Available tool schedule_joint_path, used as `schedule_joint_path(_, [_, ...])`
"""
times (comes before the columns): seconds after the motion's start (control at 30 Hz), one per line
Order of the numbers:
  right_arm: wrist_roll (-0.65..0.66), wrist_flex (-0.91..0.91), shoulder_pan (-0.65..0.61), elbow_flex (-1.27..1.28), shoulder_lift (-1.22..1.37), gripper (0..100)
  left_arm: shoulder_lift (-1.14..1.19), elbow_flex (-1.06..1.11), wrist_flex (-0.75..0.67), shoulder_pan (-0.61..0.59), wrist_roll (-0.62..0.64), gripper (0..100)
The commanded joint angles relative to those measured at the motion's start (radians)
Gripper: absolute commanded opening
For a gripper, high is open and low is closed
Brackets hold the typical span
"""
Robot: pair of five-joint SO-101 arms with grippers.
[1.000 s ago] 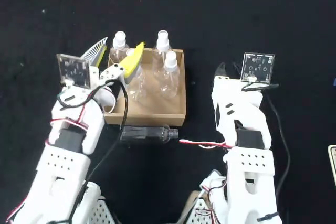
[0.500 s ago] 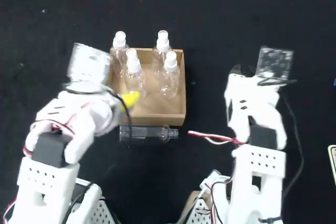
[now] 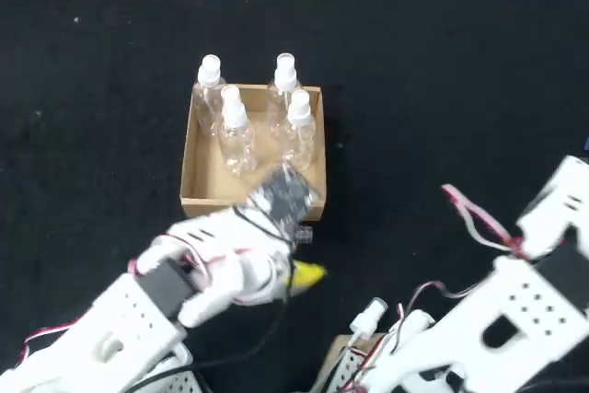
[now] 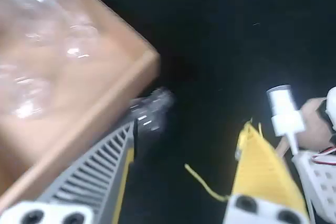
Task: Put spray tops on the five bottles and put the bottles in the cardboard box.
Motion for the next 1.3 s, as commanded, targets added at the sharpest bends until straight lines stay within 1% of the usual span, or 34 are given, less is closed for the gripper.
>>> schedule_joint_path(0.0, [0.041, 0.003, 0.078, -0.108, 0.148, 7.4, -0.006, 0.15, -0.222, 0.097, 0.055, 29])
schedule_joint_path(0.07, [0.048, 0.005, 0.098, -0.15, 0.24, 7.4, 0.009, 0.163, -0.265, 0.114, 0.063, 29])
schedule_joint_path(0.13, [0.046, 0.005, 0.115, -0.197, 0.326, 7.4, 0.068, 0.139, -0.267, 0.13, 0.101, 29])
schedule_joint_path(0.23, [0.046, 0.006, 0.135, -0.262, 0.426, 7.4, 0.218, 0.073, -0.272, 0.154, 0.135, 29])
schedule_joint_path(0.33, [0.046, 0.021, 0.14, -0.294, 0.484, 7.4, 0.374, -0.012, -0.273, 0.194, 0.138, 29])
schedule_joint_path(0.4, [0.046, 0.032, 0.141, -0.294, 0.495, 7.4, 0.463, -0.061, -0.307, 0.225, 0.15, 29])
schedule_joint_path(0.5, [0.048, 0.029, 0.143, -0.291, 0.499, 7.4, 0.575, -0.102, -0.399, 0.277, 0.206, 29])
schedule_joint_path(0.6, [0.048, 0.028, 0.143, -0.291, 0.503, 7.4, 0.689, -0.12, -0.473, 0.325, 0.216, 29])
schedule_joint_path(0.7, [0.048, 0.028, 0.143, -0.292, 0.503, 7.4, 0.818, -0.168, -0.493, 0.321, 0.219, 29])
schedule_joint_path(0.8, [0.048, 0.026, 0.14, -0.294, 0.503, 7.4, 0.918, -0.223, -0.491, 0.329, 0.276, 29])
schedule_joint_path(0.97, [0.048, 0.025, 0.135, -0.294, 0.503, 7.4, 0.974, -0.265, -0.491, 0.363, 0.293, 29])
schedule_joint_path(1.13, [0.048, -0.006, 0.14, -0.286, 0.504, 7.4, 0.968, -0.251, -0.491, 0.433, 0.293, 29])
schedule_joint_path(1.27, [0.048, -0.003, 0.141, -0.286, 0.504, 7.4, 0.979, -0.251, -0.493, 0.438, 0.293, 29])
